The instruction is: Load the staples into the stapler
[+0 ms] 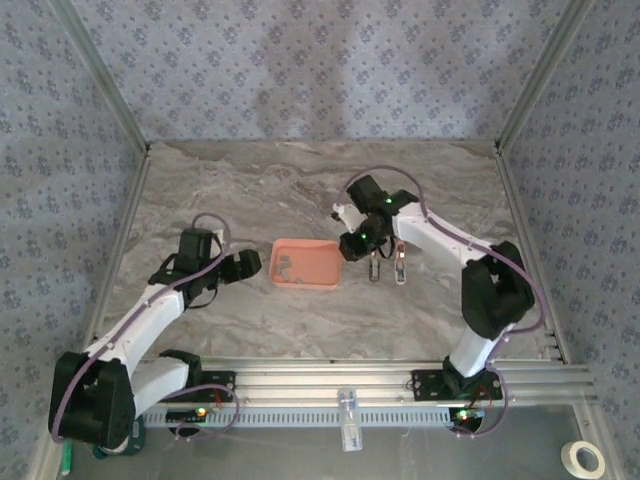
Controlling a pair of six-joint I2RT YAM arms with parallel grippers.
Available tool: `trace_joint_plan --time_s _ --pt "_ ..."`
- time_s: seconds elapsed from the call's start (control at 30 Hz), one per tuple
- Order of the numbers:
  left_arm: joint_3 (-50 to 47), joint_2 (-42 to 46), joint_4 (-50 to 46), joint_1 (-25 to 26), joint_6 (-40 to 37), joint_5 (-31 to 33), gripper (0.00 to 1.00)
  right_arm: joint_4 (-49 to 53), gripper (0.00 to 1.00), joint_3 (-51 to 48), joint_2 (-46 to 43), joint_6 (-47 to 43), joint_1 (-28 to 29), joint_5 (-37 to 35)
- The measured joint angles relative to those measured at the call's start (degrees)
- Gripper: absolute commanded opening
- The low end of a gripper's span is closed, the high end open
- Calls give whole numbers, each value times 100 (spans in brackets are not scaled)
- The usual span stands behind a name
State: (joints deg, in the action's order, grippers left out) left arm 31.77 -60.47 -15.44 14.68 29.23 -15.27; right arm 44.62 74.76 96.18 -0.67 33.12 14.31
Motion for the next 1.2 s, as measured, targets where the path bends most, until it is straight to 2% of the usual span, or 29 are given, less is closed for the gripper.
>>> trace_joint_plan --time_s 0.17,0.33,0.43,0.77,0.87,0.97,1.2 --pt "7 -282 210 273 -2 -59 92 -37 16 -946 -752 590 2 -400" --pt "9 -518 590 627 -76 -131 92 -164 15 -1779 -1287 1189 -11 -446" --pt "9 -592 938 785 -173 -175 92 -160 11 -1950 -1434 1561 -26 -470" --pt "-81 -1165 2076 1123 -828 -343 91 -225 12 -2155 -1615 2651 -26 -861" --pt "-85 -1349 2297 1213 -1119 -433 89 -286 12 -2208 -1633 2791 4 -949" --pt "-155 -1379 2710 1410 -1449 -529 84 -531 12 -2411 -1827 2796 9 -769" --pt "-509 -1119 3939 2151 -2747 -647 74 -1860 13 -2992 -2728 2402 -501 525"
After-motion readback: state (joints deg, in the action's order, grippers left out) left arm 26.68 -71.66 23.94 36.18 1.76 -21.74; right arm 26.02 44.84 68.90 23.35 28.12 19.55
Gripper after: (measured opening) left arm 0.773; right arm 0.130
